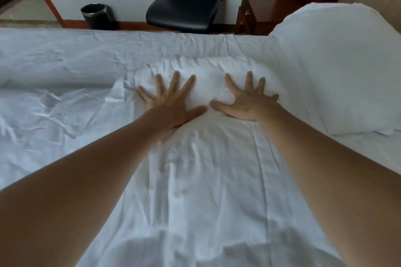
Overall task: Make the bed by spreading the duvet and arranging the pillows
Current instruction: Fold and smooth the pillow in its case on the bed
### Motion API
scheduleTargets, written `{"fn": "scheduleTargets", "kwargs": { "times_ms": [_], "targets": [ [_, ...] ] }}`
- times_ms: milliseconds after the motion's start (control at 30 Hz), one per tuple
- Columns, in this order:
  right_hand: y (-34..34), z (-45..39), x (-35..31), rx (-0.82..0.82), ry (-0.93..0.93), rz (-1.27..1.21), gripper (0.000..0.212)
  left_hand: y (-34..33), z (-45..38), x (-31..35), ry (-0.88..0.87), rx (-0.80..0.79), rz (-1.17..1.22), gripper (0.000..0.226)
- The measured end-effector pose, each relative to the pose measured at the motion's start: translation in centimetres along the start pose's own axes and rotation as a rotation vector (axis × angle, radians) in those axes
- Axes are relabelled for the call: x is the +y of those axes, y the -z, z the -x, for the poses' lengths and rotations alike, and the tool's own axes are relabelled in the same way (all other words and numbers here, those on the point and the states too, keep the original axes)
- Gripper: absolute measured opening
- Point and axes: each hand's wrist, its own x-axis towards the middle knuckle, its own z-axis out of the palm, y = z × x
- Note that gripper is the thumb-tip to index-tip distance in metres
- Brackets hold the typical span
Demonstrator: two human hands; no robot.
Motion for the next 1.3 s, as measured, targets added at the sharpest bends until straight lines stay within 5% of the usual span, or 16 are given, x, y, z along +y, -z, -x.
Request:
{"fn": "scheduleTargets", "kwargs": {
  "times_ms": [367, 733, 900, 1133, 1300],
  "targets": [
    [-9.4, -5.1, -1.4, 0.029, 0.064, 0.05, 0.113, -8.3, -2.7, -4.5, 0.125, -0.063, -0.113, 0.105],
    [-9.6, -8.6, -2.2, -0.054, 0.008, 0.194, 0.131, -8.7, -5.9, -2.7, 0.165, -0.248, -0.25, 0.101],
    [-10.5, -7.7, -2.5, 0.004, 0.043, 0.129, 0.126, -9.4, -4.9, -4.6, 0.063, -0.1, -0.076, 0.084],
    [-8.8, -2.7, -1.9, -0.144, 0.034, 0.088, 0.116, -5.9, -1.9, -3.2, 0.049, -0.262, 0.108, 0.094],
    [-11.7, 6.1, -0.4, 0.057, 0.019, 0.152, 0.097, -7.2, 8.0, -1.5, -0.108, -0.232, -0.128, 0.073]
  ]
}}
